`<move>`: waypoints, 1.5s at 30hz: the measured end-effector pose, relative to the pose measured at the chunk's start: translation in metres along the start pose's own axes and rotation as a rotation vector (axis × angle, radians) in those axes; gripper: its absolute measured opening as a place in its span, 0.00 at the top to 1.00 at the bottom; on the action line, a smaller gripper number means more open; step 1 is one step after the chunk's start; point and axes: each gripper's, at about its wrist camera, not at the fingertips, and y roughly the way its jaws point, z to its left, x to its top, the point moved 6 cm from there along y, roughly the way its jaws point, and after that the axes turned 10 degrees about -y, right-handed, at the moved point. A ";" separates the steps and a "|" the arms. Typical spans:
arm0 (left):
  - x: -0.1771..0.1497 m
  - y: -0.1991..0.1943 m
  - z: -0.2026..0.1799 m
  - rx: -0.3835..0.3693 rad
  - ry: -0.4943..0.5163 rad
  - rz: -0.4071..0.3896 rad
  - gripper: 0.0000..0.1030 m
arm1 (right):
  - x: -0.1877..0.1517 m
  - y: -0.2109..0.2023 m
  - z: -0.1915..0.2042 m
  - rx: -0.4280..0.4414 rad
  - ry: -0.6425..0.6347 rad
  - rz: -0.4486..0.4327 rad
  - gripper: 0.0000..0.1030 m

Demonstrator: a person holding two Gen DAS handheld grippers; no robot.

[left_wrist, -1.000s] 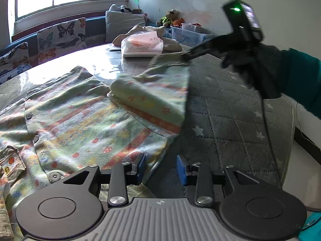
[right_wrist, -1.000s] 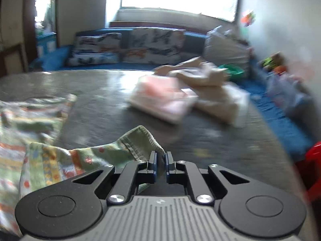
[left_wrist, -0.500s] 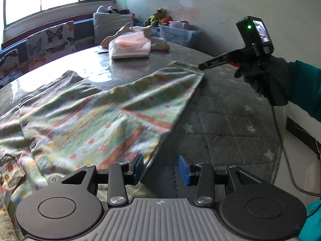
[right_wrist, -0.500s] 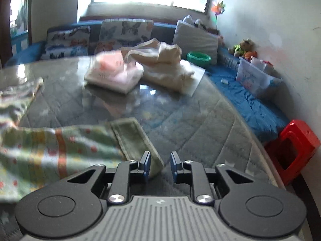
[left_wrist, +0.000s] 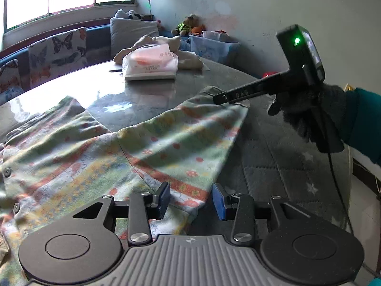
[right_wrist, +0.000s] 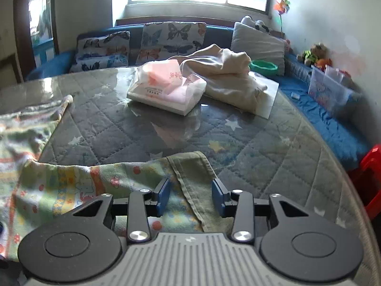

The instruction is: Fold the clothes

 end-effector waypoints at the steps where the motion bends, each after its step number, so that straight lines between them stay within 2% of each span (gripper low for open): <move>1: -0.001 0.000 -0.001 -0.012 0.009 0.006 0.56 | -0.002 -0.001 -0.001 0.003 0.003 0.000 0.62; 4: -0.004 0.001 -0.003 -0.065 -0.005 0.044 0.57 | -0.009 -0.007 -0.001 -0.002 -0.006 0.005 0.62; 9: -0.011 -0.005 -0.010 -0.104 0.043 0.070 0.57 | -0.023 -0.023 -0.005 -0.015 0.022 0.020 0.62; 12: -0.014 -0.009 -0.011 -0.131 0.037 0.081 0.57 | -0.031 -0.033 -0.004 -0.032 0.019 0.032 0.62; 15: -0.015 -0.022 -0.009 -0.153 0.002 0.055 0.57 | -0.033 -0.040 -0.003 -0.043 0.013 0.061 0.62; 17: -0.014 -0.037 -0.006 -0.155 -0.020 0.011 0.57 | -0.032 -0.043 -0.001 -0.060 -0.010 0.066 0.61; 20: -0.012 -0.068 0.005 -0.083 -0.029 -0.099 0.57 | -0.029 -0.047 0.002 -0.060 -0.020 0.049 0.61; 23: -0.014 -0.097 0.028 0.042 -0.049 -0.188 0.57 | -0.021 -0.057 0.014 -0.031 -0.032 0.006 0.61; 26: -0.023 -0.120 0.064 0.197 -0.109 -0.217 0.57 | -0.009 -0.067 0.038 0.035 -0.064 -0.036 0.60; 30: -0.045 -0.152 0.109 0.396 -0.157 -0.224 0.57 | 0.003 -0.078 0.081 0.136 -0.139 -0.077 0.53; 33: -0.066 -0.169 0.124 0.473 -0.195 -0.208 0.57 | 0.012 -0.081 0.113 0.200 -0.192 -0.094 0.52; 37: -0.091 -0.189 0.137 0.506 -0.335 -0.185 0.59 | 0.019 -0.082 0.155 0.261 -0.255 -0.110 0.47; 45: -0.114 -0.202 0.174 0.421 -0.692 -0.194 0.61 | 0.018 -0.069 0.203 0.321 -0.318 -0.073 0.46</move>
